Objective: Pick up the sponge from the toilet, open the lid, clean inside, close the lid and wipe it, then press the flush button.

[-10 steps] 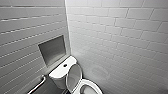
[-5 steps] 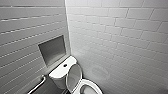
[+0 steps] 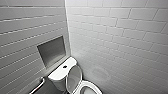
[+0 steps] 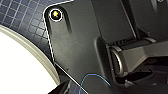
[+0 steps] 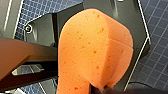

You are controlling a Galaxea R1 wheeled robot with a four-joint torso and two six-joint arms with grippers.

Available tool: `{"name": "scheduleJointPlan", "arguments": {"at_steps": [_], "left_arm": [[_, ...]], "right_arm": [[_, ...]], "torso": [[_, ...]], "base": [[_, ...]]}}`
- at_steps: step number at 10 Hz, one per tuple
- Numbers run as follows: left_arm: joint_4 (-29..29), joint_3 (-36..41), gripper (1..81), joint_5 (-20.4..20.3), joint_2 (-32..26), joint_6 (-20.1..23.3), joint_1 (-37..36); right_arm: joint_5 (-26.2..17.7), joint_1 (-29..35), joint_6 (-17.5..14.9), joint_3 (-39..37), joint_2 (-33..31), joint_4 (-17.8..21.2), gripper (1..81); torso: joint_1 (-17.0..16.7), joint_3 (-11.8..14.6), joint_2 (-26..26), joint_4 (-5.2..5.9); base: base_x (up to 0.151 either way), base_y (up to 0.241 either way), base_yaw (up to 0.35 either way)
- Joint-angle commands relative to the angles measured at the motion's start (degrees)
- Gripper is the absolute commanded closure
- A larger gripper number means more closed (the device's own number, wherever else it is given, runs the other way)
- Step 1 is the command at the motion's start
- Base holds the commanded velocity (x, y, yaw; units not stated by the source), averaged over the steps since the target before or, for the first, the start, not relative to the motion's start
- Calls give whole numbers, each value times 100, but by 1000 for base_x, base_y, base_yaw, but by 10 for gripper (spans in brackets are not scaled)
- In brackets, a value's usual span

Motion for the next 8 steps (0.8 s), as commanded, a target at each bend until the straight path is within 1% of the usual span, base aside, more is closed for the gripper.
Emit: {"name": "scheduleJointPlan", "arguments": {"at_steps": [1, 8], "left_arm": [[26, -20, 10, 321, -18, -4, -135], [26, -20, 10, 330, -18, -4, -135]], "right_arm": [[-299, 106, -20, 16, -17, -74, 811], [-291, 132, -11, 8, -61, -57, 811]], "torso": [[0, 0, 0, 0], [-5, 4, 0, 0]], "base": [[91, 0, 0], [107, 0, 0]]}}
